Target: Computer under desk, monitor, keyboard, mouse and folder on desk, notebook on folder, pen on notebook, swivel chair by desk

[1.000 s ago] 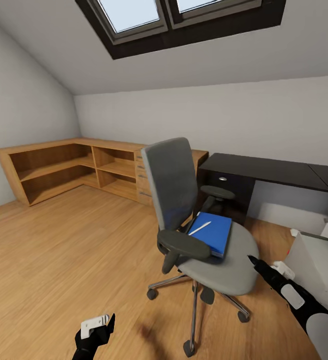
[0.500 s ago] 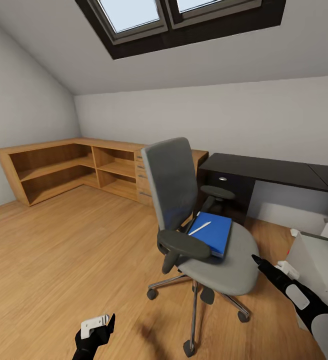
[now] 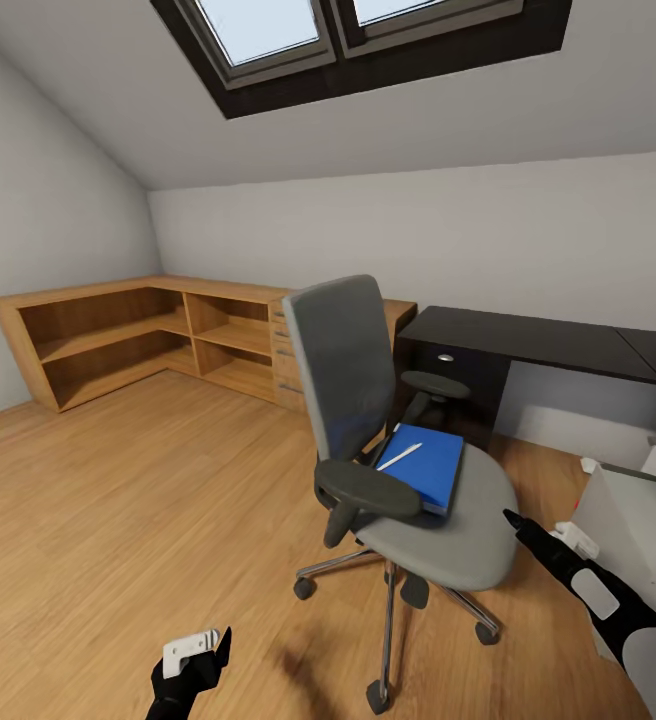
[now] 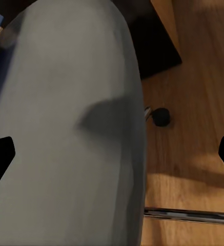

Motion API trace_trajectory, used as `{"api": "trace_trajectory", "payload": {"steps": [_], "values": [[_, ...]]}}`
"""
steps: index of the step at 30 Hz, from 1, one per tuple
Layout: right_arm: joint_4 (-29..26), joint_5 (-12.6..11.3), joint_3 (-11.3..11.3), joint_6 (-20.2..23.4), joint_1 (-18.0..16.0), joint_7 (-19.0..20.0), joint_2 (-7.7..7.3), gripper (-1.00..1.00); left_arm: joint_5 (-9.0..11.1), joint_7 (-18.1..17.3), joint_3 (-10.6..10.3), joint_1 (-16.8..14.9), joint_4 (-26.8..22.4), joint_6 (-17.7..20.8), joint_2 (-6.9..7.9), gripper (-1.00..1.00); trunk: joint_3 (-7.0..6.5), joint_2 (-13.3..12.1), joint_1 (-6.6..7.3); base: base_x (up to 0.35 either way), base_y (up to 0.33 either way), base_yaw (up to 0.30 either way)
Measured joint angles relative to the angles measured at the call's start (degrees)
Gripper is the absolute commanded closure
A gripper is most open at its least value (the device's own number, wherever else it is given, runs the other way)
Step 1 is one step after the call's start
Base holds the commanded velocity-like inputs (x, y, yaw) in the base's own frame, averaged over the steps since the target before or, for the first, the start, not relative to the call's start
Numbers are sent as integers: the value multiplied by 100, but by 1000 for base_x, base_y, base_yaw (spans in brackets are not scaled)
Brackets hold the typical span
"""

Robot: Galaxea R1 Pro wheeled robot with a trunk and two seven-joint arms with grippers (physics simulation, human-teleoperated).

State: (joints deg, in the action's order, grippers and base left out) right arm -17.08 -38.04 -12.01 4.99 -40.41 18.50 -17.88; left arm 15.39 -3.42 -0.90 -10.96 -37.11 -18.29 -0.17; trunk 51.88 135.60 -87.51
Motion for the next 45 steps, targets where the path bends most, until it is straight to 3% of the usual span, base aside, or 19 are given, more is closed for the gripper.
{"api": "trace_trajectory", "payload": {"steps": [45], "values": [[32, 2, 9, -13, 0, -12, 73, -100, 0, -5, 0, 0, -2, 0, -1, -100, 0, 0, 0, 17, 24, 0]]}}
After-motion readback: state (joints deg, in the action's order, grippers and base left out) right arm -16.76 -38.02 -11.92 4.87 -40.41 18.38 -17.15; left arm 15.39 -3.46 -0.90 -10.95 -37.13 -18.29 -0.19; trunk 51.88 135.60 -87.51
